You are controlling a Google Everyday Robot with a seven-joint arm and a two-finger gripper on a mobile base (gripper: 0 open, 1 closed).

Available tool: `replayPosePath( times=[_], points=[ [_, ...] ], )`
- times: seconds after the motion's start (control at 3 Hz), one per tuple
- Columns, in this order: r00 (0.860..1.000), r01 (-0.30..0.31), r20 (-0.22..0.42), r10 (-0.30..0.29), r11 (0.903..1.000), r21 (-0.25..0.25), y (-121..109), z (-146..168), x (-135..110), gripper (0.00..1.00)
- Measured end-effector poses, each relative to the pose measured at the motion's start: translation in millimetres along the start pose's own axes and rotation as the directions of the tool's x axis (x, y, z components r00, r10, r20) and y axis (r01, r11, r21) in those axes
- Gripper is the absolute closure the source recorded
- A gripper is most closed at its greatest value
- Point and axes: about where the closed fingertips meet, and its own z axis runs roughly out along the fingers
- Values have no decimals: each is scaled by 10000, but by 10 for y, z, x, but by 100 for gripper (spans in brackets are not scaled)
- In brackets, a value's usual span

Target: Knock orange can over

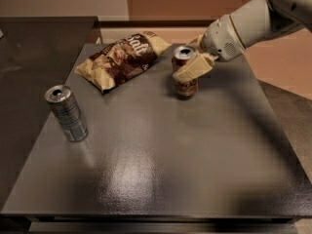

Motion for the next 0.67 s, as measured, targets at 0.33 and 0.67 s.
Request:
replayPosePath(
  times=[0.33, 0.67],
  points=[
    [9918, 569, -1152, -553, 9983, 113, 125, -209, 28, 100],
    [9635, 1061, -2485, -994, 9943, 139, 267, -379, 137, 100]
  ],
)
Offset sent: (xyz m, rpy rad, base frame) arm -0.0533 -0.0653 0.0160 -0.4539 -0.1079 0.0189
